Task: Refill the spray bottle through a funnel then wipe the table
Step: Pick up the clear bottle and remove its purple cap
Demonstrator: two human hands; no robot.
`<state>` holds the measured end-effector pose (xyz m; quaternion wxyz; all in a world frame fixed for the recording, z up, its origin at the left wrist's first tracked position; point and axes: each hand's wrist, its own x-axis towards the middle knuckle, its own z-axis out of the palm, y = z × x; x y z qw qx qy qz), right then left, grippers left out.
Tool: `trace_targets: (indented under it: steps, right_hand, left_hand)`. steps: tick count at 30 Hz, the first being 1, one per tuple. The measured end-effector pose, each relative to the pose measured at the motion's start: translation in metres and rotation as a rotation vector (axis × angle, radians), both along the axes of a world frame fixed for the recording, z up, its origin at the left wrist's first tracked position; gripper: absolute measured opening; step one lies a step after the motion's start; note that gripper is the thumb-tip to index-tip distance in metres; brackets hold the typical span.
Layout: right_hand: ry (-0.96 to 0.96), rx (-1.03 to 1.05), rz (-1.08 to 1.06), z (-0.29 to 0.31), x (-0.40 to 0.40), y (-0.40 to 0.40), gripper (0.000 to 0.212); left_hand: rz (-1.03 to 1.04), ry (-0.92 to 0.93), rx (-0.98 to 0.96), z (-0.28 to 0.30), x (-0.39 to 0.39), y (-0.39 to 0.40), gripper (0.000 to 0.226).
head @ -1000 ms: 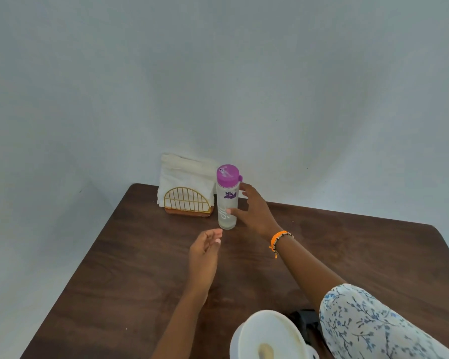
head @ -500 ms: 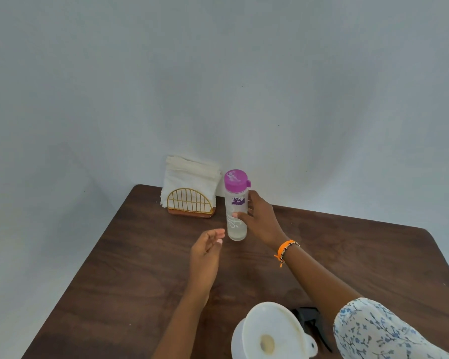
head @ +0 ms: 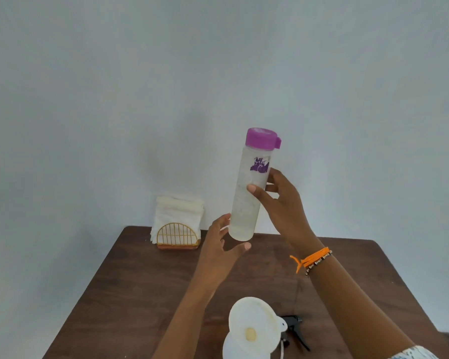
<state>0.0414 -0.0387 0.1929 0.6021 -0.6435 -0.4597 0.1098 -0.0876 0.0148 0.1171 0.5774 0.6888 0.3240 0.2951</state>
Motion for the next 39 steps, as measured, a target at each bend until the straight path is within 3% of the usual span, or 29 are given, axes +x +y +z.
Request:
trace_targets:
  steps: [4,11,16,20,28,39]
  right_hand:
    - [-0.022,0.079,-0.041,0.036,-0.008,-0.025,0.032]
    - [-0.069,0.145,-0.034,0.068,-0.022,-0.058,0.041]
    - [0.156,0.369,-0.086,0.098,-0.029,-0.069,0.057]
    - [0.209,0.459,-0.123,0.122,-0.034,-0.07,0.044]
    - [0.198,0.456,-0.191,0.133,-0.035,-0.065,0.041]
    - [0.185,0.474,-0.059,0.137,-0.034,-0.066,0.028]
  left_hand:
    - [-0.05,-0.097,0.027,0.032,0.004,-0.024,0.069]
    - [0.042,-0.155,0.189,0.059,0.004,-0.053,0.051]
    - [0.036,-0.179,0.267,0.062,-0.005,-0.064,0.045]
    - [0.002,-0.199,0.26,0.059,-0.009,-0.073,0.049]
    - [0.005,-0.211,0.287,0.063,-0.008,-0.078,0.045]
    - [0.043,-0.204,0.33,0.071,-0.014,-0.074,0.041]
